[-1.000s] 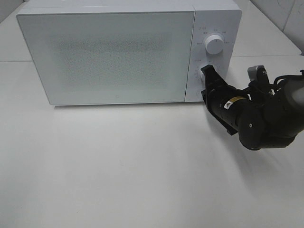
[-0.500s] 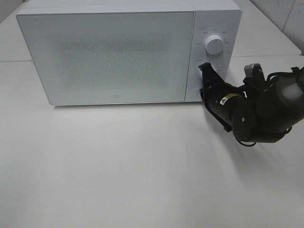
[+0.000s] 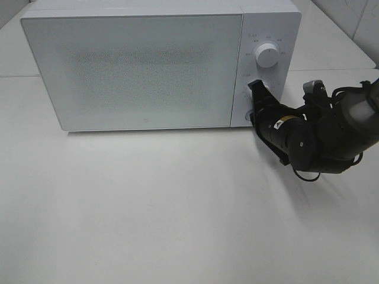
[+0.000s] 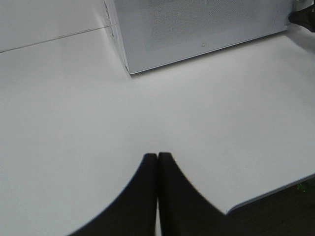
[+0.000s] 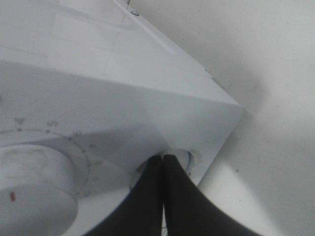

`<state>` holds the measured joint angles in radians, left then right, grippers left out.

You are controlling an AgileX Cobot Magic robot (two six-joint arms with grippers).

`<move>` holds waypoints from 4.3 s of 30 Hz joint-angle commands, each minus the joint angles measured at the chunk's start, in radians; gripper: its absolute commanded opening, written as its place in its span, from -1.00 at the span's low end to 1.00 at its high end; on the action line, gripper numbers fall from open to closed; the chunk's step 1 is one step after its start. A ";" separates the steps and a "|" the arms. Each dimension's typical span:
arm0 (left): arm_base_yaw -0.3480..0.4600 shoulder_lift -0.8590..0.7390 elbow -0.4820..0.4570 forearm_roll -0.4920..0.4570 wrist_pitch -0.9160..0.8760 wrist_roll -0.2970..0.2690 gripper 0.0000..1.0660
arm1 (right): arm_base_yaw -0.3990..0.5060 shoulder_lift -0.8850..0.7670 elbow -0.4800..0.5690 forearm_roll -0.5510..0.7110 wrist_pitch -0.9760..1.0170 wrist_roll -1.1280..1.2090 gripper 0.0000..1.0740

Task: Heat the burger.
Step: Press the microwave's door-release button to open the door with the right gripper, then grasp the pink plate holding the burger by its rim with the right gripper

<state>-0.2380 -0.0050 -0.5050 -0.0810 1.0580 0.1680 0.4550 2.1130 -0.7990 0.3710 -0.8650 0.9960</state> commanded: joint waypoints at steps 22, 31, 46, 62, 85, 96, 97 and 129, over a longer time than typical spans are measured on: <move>0.003 -0.020 0.002 0.002 -0.015 -0.003 -0.99 | -0.014 0.023 -0.143 -0.002 -0.127 -0.016 -0.99; 0.003 -0.020 0.002 0.002 -0.015 -0.003 -0.99 | -0.014 0.023 -0.167 -0.001 -0.117 -0.019 -0.98; 0.003 -0.020 0.002 0.002 -0.015 -0.003 -0.99 | -0.014 -0.075 -0.041 0.020 -0.007 -0.019 -0.93; 0.003 -0.020 0.002 0.002 -0.015 -0.003 -0.99 | -0.014 -0.129 0.179 -0.122 -0.158 -0.112 -0.90; 0.003 -0.020 0.002 0.002 -0.015 -0.003 -0.99 | -0.014 -0.180 0.184 -0.371 -0.041 -0.969 -0.85; 0.003 -0.020 0.002 0.002 -0.015 -0.003 -0.99 | -0.014 -0.365 0.154 -0.512 0.439 -0.974 -0.82; 0.003 -0.020 0.002 0.002 -0.015 -0.003 -0.99 | -0.014 -0.391 0.135 -0.512 0.536 -0.974 -0.81; 0.003 -0.021 0.002 0.002 -0.015 -0.003 -0.99 | -0.011 -0.459 -0.317 0.213 1.576 -1.595 -0.74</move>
<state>-0.2380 -0.0050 -0.5050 -0.0810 1.0580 0.1680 0.4440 1.6610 -1.1090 0.4350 0.7220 -0.4130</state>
